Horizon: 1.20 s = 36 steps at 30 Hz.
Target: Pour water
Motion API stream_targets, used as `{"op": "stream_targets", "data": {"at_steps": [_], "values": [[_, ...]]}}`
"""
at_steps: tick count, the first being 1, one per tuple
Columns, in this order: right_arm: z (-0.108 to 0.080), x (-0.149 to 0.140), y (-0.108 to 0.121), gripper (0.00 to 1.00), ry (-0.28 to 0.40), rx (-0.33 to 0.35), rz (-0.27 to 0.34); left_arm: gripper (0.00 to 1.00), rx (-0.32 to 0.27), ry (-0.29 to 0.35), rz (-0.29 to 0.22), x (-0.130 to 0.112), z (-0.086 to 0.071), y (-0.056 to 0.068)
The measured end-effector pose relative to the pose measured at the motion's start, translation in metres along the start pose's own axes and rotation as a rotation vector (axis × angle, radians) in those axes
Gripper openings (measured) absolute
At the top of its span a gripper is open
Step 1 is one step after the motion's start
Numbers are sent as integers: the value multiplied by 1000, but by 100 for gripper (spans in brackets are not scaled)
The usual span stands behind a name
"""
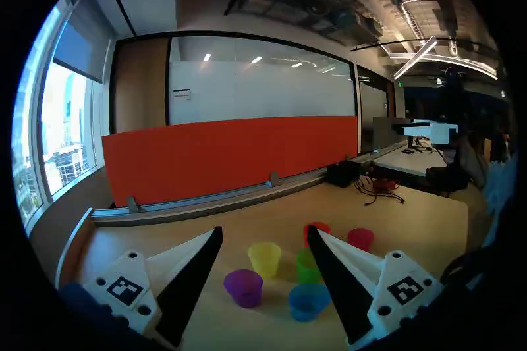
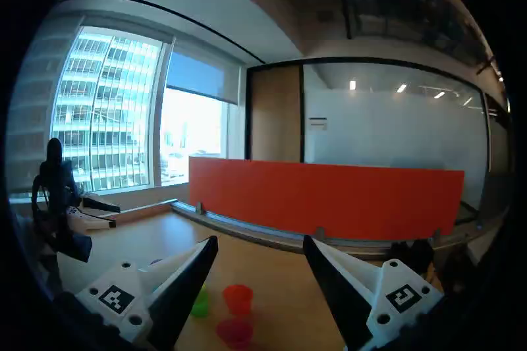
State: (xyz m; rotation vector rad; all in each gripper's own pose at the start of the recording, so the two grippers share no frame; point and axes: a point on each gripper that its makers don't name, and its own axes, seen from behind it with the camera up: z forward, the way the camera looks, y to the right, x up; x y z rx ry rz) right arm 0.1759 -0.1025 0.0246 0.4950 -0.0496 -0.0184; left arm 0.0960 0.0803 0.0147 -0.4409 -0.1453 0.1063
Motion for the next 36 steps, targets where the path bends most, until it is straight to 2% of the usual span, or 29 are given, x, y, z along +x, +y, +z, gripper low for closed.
{"op": "stream_targets", "data": {"at_steps": [5, 14, 36], "values": [[6, -1, -9, 100, -7, 40, -15, 95, -43, -20, 3, -11, 1, 7], [16, -8, -18, 100, -37, 97, -2, 95, -110, -63, -10, -34, 3, 21], [30, -35, -54, 100, -129, 267, -73, 95, -208, -194, 1, -105, 9, 54]]}}
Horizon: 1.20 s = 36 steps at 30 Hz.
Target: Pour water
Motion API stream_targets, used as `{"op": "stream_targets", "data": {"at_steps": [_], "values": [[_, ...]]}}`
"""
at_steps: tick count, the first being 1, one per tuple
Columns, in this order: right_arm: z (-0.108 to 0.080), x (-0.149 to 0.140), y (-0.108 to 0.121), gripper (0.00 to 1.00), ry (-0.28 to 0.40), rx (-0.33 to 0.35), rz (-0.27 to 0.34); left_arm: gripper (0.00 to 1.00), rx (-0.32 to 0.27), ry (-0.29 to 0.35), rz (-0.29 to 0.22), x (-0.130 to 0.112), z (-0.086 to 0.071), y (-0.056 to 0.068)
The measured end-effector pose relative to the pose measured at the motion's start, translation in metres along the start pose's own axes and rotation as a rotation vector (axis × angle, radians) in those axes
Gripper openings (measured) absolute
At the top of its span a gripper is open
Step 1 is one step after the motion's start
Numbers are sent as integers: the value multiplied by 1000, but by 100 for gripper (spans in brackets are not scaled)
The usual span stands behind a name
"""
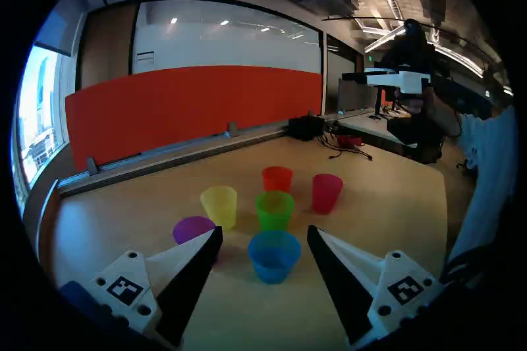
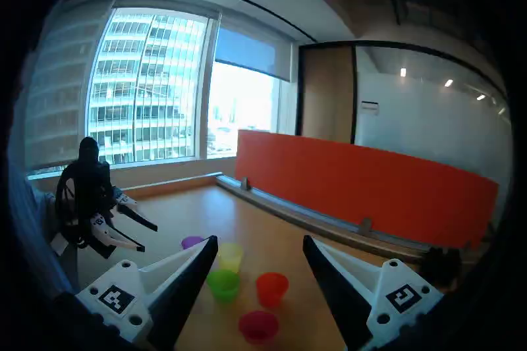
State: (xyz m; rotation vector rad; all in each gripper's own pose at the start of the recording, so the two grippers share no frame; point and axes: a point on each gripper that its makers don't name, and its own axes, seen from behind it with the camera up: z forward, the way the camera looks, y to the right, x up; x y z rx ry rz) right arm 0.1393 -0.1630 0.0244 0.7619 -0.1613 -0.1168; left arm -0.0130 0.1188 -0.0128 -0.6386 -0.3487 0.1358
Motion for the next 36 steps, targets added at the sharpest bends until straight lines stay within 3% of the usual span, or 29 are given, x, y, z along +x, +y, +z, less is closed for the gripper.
{"op": "stream_targets", "data": {"at_steps": [14, 23, 36], "values": [[14, -24, -11, 100, -65, 63, -24, 96, -48, -104, 33, -46, 21, 13], [26, -38, -19, 100, -100, 92, -35, 96, -62, -171, 22, -74, 37, 11], [38, -53, -20, 100, -127, 103, -39, 96, -86, -235, 45, -92, 67, 14]]}}
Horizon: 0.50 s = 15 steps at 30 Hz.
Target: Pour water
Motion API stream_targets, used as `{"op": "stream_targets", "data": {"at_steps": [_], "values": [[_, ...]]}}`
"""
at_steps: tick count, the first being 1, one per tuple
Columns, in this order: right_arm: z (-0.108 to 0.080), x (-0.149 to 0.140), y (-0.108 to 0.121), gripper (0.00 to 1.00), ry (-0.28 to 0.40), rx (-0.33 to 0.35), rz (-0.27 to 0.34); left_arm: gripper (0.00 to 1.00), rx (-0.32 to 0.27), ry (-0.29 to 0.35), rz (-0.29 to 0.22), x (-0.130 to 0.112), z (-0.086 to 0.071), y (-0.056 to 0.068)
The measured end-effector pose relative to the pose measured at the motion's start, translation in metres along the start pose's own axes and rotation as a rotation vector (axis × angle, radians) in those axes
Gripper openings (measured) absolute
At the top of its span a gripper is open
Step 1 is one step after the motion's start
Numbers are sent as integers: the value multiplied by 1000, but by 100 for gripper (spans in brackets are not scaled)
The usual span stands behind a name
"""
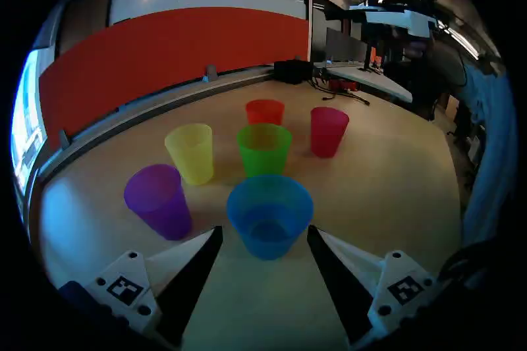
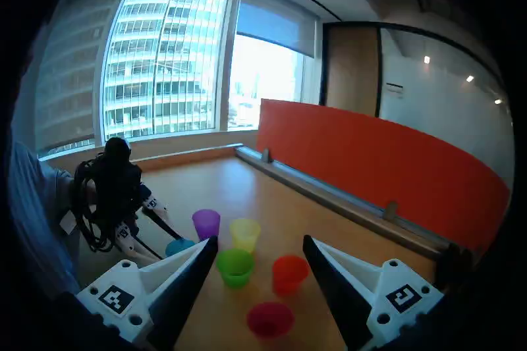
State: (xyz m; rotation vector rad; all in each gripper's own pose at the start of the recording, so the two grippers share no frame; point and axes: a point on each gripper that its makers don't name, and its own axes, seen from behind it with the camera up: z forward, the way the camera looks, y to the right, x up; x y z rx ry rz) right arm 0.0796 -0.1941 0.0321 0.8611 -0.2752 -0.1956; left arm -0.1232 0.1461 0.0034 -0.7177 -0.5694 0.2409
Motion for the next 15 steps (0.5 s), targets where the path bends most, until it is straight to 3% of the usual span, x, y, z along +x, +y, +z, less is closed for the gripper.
{"op": "stream_targets", "data": {"at_steps": [15], "values": [[4, -2, 6, 100, -3, -6, 2, 96, -26, -13, 8, 7, 20, 4]]}}
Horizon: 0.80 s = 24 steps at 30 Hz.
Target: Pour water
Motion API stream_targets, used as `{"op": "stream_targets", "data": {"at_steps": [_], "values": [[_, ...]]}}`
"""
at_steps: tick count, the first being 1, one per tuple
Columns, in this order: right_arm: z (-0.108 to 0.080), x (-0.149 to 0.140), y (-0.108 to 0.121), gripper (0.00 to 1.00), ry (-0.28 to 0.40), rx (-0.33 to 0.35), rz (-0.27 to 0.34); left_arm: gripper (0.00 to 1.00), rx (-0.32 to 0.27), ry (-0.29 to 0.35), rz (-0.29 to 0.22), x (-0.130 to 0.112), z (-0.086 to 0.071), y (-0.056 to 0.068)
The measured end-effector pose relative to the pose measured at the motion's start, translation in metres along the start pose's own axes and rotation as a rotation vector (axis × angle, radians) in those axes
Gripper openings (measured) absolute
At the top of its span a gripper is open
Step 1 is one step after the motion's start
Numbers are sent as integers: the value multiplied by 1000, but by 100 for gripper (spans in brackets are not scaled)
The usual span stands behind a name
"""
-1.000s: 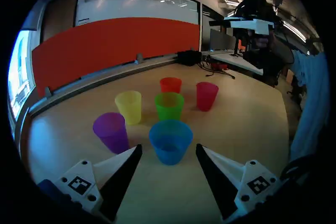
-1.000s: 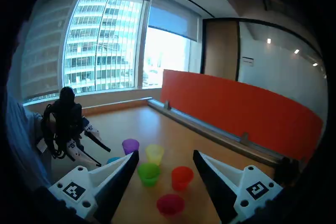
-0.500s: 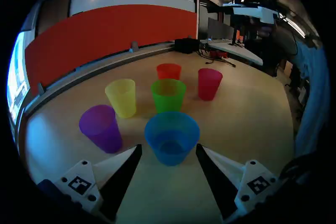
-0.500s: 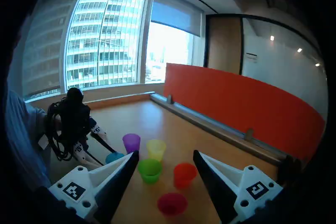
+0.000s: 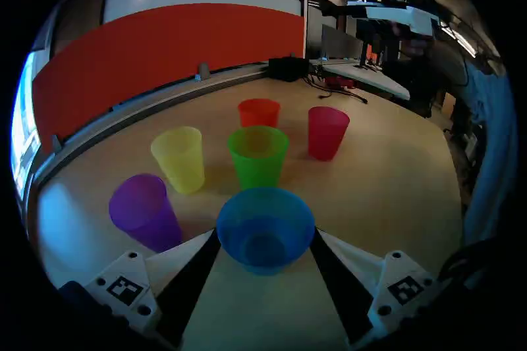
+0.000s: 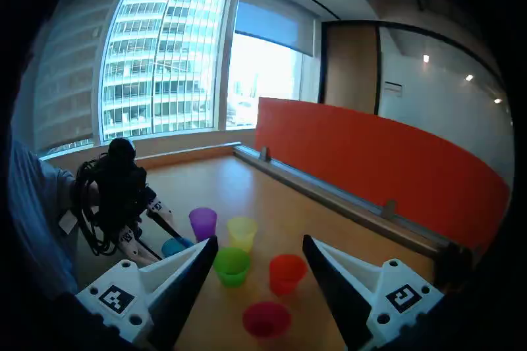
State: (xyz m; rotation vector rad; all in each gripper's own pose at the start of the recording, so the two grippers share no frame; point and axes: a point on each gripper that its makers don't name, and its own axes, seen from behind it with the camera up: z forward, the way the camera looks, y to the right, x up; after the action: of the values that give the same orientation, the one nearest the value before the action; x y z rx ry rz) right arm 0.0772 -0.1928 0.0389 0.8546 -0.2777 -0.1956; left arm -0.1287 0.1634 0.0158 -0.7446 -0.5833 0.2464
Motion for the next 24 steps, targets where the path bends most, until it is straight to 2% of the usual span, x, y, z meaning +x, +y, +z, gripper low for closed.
{"op": "stream_targets", "data": {"at_steps": [6, 8, 17, 24], "values": [[2, -1, 1, 100, -2, -2, -2, 94, 1, -3, -9, 1, 4, -2], [2, -1, 1, 100, -2, -1, -1, 87, 0, -5, -10, 1, 4, -2], [7, -4, -1, 100, -11, 9, 3, 86, -2, 1, -10, 3, 1, -3], [15, -8, -6, 100, -30, 28, 3, 86, 4, 50, -23, 19, -9, -5]]}}
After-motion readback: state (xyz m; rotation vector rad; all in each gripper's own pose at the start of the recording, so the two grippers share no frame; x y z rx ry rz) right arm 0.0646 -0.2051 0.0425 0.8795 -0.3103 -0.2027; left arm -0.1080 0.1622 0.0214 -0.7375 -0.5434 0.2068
